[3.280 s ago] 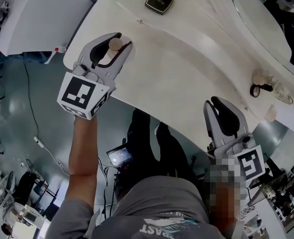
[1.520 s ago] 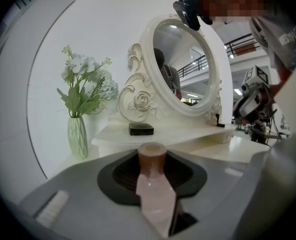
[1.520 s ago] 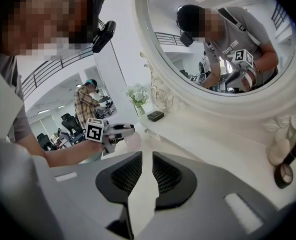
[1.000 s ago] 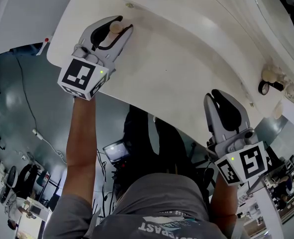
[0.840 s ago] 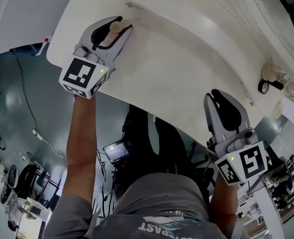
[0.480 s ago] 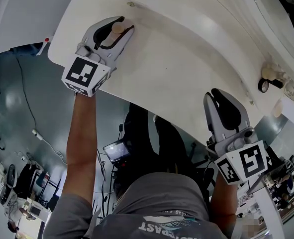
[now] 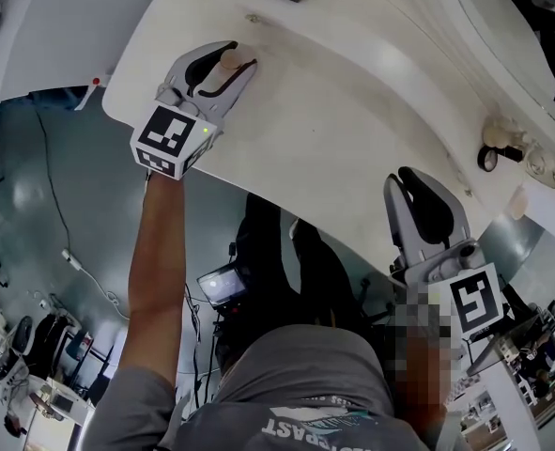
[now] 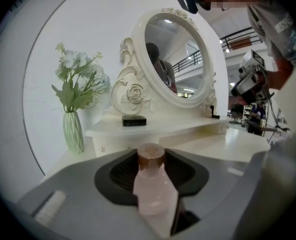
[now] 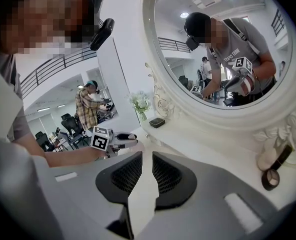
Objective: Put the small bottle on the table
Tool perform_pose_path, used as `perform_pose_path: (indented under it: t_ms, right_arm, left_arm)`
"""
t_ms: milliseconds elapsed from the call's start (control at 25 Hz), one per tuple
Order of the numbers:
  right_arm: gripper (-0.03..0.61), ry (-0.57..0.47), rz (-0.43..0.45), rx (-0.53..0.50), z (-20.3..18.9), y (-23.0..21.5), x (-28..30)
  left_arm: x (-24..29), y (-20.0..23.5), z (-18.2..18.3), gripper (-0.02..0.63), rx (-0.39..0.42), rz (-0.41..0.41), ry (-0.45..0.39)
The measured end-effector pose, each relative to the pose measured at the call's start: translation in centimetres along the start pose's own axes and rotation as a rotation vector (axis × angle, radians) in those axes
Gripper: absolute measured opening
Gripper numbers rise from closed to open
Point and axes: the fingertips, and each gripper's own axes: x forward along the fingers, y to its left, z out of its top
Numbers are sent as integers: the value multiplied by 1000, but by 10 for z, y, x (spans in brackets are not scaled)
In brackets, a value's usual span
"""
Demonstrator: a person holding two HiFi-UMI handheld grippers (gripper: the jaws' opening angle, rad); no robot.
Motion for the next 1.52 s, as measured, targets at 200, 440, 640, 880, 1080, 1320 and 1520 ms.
perform_pose_path:
  t_ms: [200,440,640,880,1080,1320,1520]
  right_arm:
    - [66,-29,3,-17,10,1,-15]
    - [66,-60,10,-38,22,9,-33]
    - [66,-102,20,-63,41,17,-53]
    - [37,-154,36,-99,64,27,-84]
    - [2,-183,58,-138,77,41,-112]
    - [0,-224,68,-176,92,52,-146]
    - [0,-255,76,-202,99,62,-177]
  left_arm:
    - [-10,-3,7,178,22,29,29]
    - [-29,-6,36,178,49,49,8]
    - [-58,-17,73,175,81,86,-37]
    - [-104,-49,129,102,120,121,-96]
    - [-145,-84,168,23,163,146,-131]
    - [-194,-122,208,3,215,186,-149]
    - [-235,-156,237,3,254,210,-163]
